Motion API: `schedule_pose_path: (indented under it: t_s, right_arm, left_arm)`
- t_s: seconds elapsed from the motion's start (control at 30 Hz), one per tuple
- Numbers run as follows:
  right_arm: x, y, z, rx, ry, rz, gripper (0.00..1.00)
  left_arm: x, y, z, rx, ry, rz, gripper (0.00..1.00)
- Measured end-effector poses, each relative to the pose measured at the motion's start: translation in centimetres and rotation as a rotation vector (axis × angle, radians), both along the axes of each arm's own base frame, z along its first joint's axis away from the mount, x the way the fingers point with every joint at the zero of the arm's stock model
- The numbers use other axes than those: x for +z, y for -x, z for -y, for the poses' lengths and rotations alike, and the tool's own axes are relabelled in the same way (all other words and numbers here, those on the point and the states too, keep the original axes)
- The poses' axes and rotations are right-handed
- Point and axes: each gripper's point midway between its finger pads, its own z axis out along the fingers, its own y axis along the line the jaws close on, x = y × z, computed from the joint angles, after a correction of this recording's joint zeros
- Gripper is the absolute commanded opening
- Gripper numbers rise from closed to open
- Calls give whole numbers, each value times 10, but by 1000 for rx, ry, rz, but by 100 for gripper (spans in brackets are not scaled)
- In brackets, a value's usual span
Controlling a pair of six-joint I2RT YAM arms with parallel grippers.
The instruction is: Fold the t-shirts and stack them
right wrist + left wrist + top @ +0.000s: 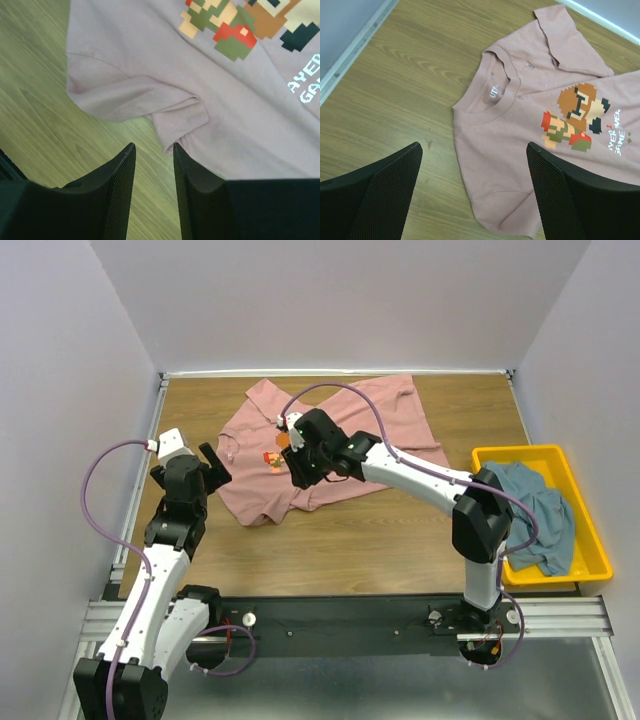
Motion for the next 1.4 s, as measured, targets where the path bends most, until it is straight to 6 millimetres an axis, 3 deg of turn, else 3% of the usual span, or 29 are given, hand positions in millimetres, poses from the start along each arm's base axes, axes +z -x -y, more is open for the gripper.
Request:
schedule_pose_path:
  t_s: [0.27, 0.43, 0.53, 0.63, 1.0, 1.2, 1.33, 1.4]
  right_arm:
    - [-20, 10, 6, -17, 15, -58, 51]
    - [-35, 48, -25, 60, 47, -10, 62]
    - [-55, 69, -47, 93, 80, 45, 62]
    - [-77, 82, -54, 99, 123, 84, 62]
    - [-99, 54, -59, -38, 112, 179, 57]
    - [-113, 52, -62, -58, 112, 171, 45]
    - [-114, 50, -61, -79, 109, 175, 16]
    - [-114, 50, -61, -85, 105, 179, 10]
  left_arm:
    - [-32, -14, 18, -99, 3, -111, 92]
    - [-42, -15, 20, -112, 1, -144, 92]
    - [-36, -14, 19, -110, 2, -126, 92]
    - [-33, -14, 19, -106, 2, -113, 92]
    - [-33, -14, 19, -106, 1, -112, 92]
    - [-35, -14, 19, -106, 1, -119, 92]
    - [-36, -14, 19, -106, 0, -124, 92]
    - [-36, -15, 19, -106, 0, -125, 92]
